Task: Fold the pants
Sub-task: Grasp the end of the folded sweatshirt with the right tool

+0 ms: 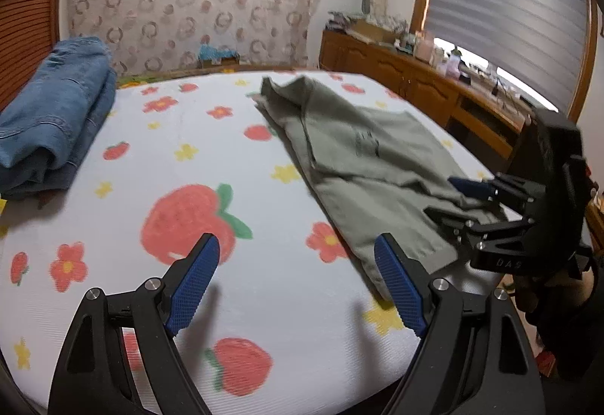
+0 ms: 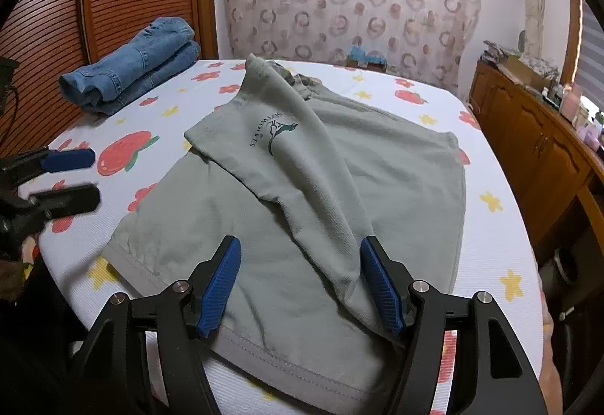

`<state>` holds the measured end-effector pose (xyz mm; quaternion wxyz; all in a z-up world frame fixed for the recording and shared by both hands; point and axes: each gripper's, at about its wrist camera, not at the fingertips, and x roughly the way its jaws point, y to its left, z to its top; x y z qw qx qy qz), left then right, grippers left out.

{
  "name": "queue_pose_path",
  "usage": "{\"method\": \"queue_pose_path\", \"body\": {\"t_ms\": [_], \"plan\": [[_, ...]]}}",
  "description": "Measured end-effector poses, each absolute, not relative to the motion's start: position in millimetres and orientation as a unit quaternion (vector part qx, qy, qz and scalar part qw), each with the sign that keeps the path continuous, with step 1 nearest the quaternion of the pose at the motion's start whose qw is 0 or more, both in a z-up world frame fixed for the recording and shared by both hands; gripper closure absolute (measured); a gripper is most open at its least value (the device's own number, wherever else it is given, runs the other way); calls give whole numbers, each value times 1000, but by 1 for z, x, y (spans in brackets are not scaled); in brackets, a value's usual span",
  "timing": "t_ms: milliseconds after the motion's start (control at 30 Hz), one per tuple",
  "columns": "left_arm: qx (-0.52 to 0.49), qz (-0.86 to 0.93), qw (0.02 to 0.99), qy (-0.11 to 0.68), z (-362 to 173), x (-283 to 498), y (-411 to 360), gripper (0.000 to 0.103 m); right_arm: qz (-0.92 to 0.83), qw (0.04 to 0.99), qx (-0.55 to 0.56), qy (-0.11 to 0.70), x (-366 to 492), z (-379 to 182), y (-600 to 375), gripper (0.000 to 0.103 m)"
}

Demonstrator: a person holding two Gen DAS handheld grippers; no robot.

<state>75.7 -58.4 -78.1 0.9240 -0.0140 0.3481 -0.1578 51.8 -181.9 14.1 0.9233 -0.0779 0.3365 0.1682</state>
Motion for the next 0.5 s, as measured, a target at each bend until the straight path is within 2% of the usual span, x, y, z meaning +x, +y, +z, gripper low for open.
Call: {"method": "queue_pose_path", "body": {"t_ms": [333, 500], "plan": [[-36, -141, 935, 324, -68, 73, -38, 18, 188, 916, -92, 343, 52, 38, -173, 36], [-45, -137, 937, 318, -67, 73, -33, 18, 213, 912, -108, 334, 55, 52, -156, 40]]}}
